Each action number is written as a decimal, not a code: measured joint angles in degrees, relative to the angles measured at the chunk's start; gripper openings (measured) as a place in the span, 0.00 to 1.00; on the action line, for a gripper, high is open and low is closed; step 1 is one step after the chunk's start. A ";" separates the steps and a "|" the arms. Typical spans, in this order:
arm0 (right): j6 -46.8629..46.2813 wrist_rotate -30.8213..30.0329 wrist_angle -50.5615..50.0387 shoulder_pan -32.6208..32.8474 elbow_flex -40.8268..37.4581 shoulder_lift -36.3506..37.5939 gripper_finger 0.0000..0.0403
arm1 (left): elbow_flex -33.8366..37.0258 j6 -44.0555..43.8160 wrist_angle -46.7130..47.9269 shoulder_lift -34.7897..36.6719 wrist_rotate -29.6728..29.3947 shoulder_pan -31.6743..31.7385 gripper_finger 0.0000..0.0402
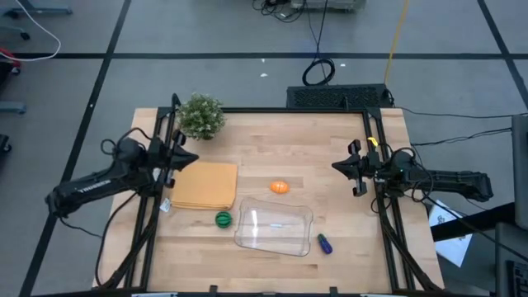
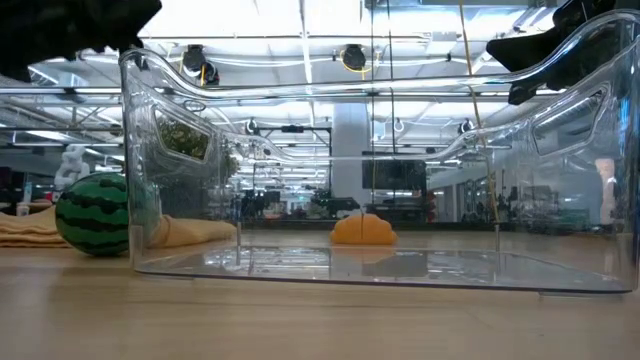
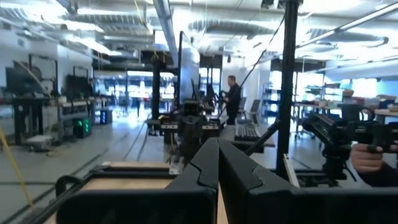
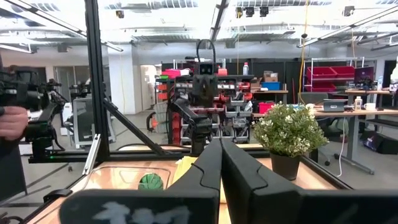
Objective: Pick and placing Produce into tupperware
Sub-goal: Put the green watermelon into the transparent bin
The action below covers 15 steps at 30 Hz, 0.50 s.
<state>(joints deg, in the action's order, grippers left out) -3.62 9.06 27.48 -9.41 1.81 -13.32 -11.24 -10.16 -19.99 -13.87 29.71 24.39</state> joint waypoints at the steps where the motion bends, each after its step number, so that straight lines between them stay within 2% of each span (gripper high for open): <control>1: 0.00 0.00 0.03 0.00 0.01 0.00 0.00 | -1.51 0.70 2.35 0.02 -0.65 -0.68 0.01; 7: -0.15 0.00 -0.10 0.00 0.02 0.00 0.00 | -8.89 6.24 14.32 -0.01 -6.49 -6.03 0.01; 15: -0.17 -0.02 -0.06 0.00 -0.01 0.02 0.00 | -11.15 6.39 18.08 -5.52 -13.02 -16.11 0.01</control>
<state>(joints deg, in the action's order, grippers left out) -3.79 9.04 27.42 -9.41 1.80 -13.30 -22.39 -3.77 -1.91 -19.39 16.69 8.28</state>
